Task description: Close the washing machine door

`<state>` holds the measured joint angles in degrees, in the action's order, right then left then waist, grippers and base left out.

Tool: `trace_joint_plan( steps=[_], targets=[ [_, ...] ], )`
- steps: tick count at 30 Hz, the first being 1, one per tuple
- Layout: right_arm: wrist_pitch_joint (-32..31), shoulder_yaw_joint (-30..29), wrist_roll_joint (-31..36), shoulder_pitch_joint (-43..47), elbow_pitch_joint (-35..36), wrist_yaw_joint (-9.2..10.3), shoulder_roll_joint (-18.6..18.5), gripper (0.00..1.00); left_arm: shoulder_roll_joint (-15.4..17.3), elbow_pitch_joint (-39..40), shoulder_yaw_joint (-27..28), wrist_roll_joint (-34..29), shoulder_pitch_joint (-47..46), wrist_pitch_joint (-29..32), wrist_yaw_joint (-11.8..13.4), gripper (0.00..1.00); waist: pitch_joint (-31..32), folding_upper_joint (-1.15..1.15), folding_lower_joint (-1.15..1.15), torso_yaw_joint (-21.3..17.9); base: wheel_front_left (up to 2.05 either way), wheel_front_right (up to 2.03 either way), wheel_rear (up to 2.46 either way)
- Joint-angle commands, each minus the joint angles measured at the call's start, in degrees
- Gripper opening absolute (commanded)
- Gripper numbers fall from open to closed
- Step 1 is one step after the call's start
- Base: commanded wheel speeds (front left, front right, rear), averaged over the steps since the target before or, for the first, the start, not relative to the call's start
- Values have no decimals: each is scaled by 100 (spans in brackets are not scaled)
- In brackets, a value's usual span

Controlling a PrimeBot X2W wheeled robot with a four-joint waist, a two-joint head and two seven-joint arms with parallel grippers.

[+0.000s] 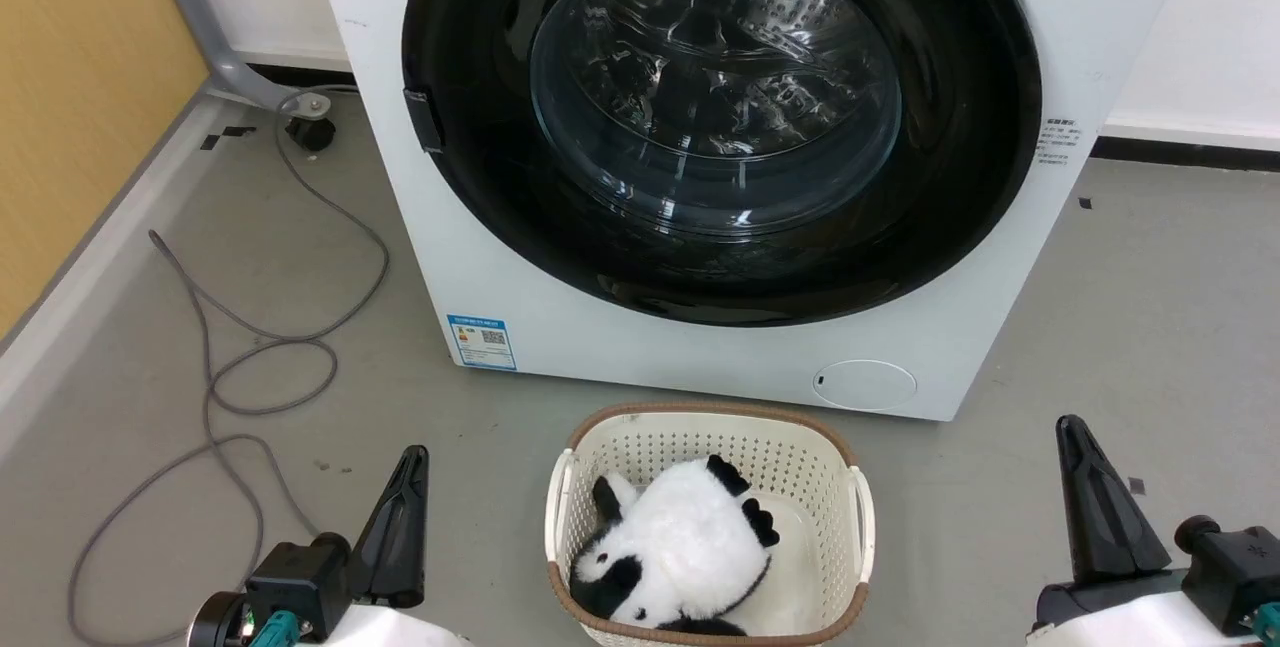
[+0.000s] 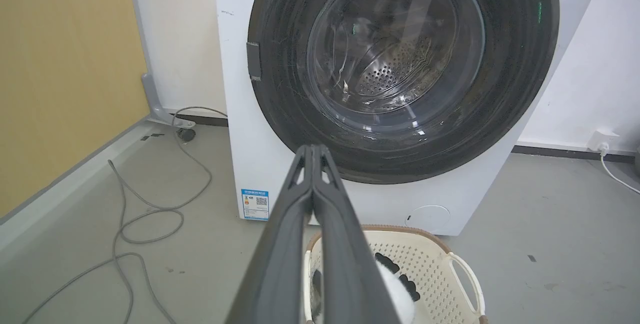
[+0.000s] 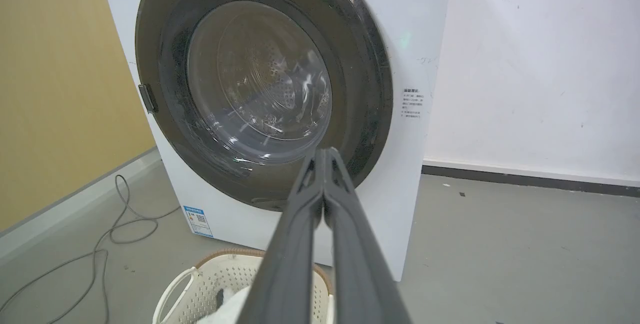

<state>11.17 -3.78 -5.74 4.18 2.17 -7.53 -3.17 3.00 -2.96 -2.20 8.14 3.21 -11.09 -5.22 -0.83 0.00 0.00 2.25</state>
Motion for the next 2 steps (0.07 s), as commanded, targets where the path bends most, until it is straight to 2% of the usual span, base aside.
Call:
trace_joint_plan(
  steps=[1,2],
  targets=[
    [-37,17,21,-94,-25,1,8,0,-2,35,22,-67,-78,34,31,0,2,0,0,-5,0,0,0],
    [-49,21,27,-98,-27,1,8,0,-3,38,24,-75,-81,46,36,0,3,0,0,-7,0,0,0]
  ],
)
